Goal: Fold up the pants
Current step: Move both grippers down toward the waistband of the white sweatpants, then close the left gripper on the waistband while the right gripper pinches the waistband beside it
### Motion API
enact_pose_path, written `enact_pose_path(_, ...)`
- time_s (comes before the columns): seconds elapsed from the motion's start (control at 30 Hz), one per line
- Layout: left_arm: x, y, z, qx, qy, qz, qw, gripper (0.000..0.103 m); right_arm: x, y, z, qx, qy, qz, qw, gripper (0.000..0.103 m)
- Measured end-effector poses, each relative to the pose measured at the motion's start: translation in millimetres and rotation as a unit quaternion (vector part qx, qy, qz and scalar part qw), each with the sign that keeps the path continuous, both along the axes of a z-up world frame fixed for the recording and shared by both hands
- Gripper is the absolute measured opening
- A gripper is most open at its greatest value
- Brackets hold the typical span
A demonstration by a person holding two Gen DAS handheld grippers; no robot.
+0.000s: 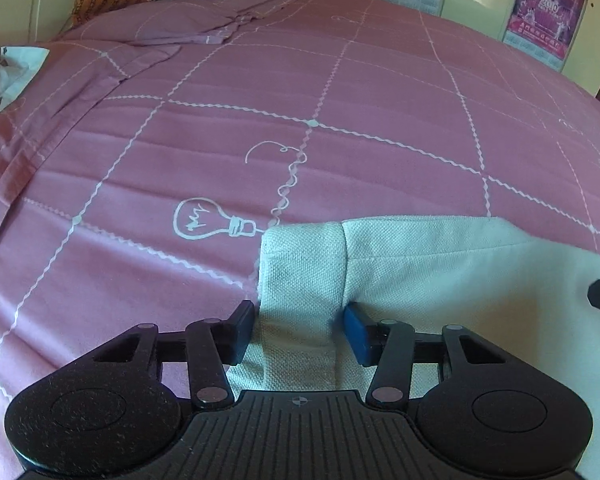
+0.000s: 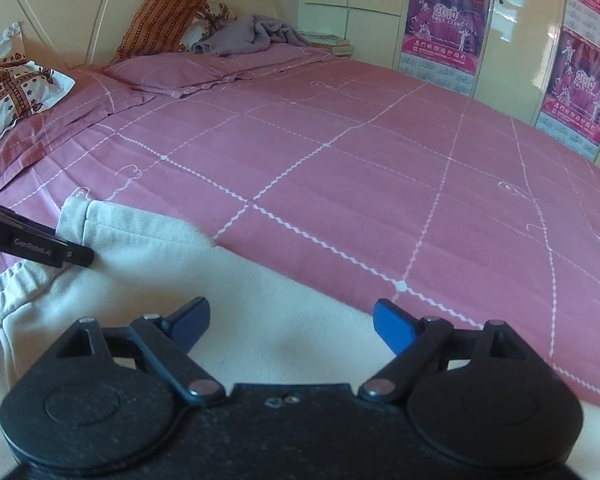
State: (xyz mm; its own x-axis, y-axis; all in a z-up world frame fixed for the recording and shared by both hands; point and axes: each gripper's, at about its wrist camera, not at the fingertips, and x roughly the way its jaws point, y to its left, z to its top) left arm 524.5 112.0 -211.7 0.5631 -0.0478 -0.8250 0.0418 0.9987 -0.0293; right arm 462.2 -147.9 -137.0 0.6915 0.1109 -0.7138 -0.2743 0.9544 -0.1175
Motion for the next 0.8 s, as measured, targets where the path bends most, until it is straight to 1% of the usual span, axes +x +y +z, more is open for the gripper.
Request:
enact_pose_path(0.07,-3,-2,1,0.009,-0.005,-0.011,0.9999,0.041,12,0,-4,-0.005,0.01,0.004,1.0,0.087)
enact_pose_path(0.13,-8,-3,4,0.011,-0.012,-0.013,0.9998,0.035,22,0,-9,-0.009,0.025,0.005,1.0,0.082)
enact_pose_path(0.17,-12,-3,7,0.011,-0.017,-0.012,0.9997,0.035,26,0,-13,-0.014,0.033,0.006,0.999,0.081)
enact_pose_path(0.2,-15,-4,11,0.015,-0.024,-0.014,0.9995,0.034,30,0,-16,-0.02,0.042,0.007,0.999,0.072)
enact_pose_path(0.23,-18,-6,14,0.021,-0.029,-0.018,0.9992,0.034,33,-1,-20,-0.026,0.057,0.009,0.998,0.052)
enact_pose_path(0.27,-20,-7,17,0.025,-0.032,-0.022,0.9989,0.034,33,-1,-24,-0.024,0.07,0.014,0.997,0.049)
enact_pose_path(0.3,-22,-8,20,0.028,-0.033,-0.024,0.9988,0.034,30,0,-24,-0.021,0.067,0.017,0.997,0.035)
enact_pose_path(0.33,-24,-8,24,0.027,-0.034,-0.023,0.9988,0.034,28,0,-22,-0.017,0.066,0.019,0.998,0.013)
enact_pose_path(0.37,-25,-6,28,0.024,-0.035,-0.021,0.9989,0.034,25,0,-20,-0.009,0.07,0.017,0.997,0.006)
enact_pose_path(0.47,-37,-5,40,0.024,-0.045,-0.017,0.9986,0.034,9,-3,-10,0.003,0.062,0.019,0.998,0.003)
enact_pose_path(0.57,-56,-2,53,0.012,-0.055,-0.009,0.9984,0.034,-18,-2,6,0.004,0.036,0.024,0.999,0.002)
enact_pose_path(0.67,-86,5,67,-0.001,-0.066,-0.003,0.9978,0.032,-62,1,28,0.009,0.005,0.035,0.999,0.002)
enact_pose_path(0.7,-98,10,71,-0.009,-0.07,0.0,0.9975,0.029,-79,1,36,0.012,-0.003,0.04,0.999,0.002)
enact_pose_path(0.8,-144,24,81,-0.021,-0.073,-0.003,0.9971,0.028,-138,5,57,0.016,-0.026,0.054,0.998,0.002)
